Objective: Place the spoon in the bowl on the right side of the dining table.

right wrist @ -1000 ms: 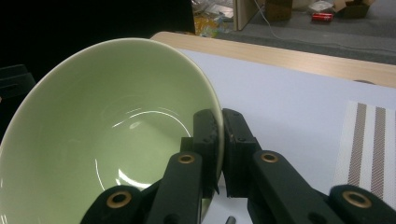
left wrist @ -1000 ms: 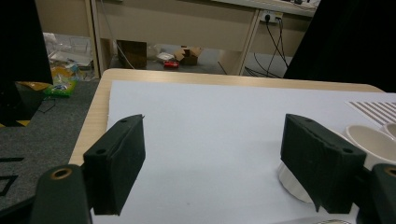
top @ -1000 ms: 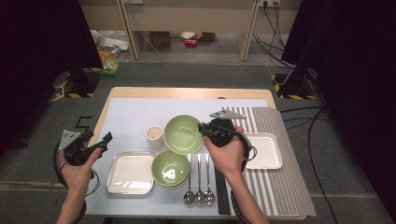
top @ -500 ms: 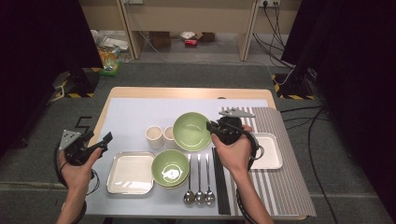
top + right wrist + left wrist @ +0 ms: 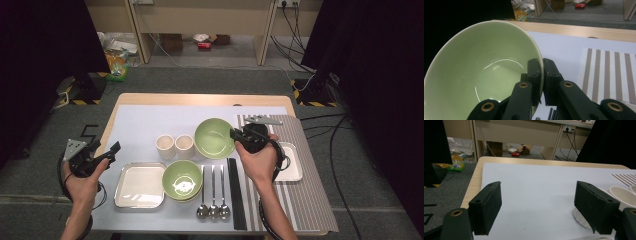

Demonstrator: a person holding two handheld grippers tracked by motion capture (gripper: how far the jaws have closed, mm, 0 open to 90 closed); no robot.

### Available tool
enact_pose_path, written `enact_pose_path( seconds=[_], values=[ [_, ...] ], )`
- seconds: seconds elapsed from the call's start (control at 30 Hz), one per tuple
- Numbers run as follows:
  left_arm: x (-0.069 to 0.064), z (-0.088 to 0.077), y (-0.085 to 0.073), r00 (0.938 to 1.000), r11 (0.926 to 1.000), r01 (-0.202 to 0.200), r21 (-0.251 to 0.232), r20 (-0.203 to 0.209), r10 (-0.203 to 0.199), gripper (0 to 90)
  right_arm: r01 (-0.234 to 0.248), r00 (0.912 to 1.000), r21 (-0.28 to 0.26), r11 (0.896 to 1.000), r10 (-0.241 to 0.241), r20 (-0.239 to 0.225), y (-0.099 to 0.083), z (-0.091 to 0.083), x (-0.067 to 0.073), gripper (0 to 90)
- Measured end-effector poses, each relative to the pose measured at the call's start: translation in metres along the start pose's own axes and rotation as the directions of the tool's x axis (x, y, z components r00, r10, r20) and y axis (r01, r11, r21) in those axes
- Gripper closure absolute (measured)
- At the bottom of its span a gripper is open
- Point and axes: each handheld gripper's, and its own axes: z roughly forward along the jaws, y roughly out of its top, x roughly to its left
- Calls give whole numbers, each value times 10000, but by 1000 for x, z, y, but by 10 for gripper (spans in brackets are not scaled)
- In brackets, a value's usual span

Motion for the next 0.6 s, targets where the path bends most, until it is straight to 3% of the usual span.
enact_pose_path(
  seconds=[0.6],
  values=[
    [1,1,0,10000,10000,42,5,47,-42,213,-495,9971,52,9988,491,587,-5,-5,-28,856]
  ],
)
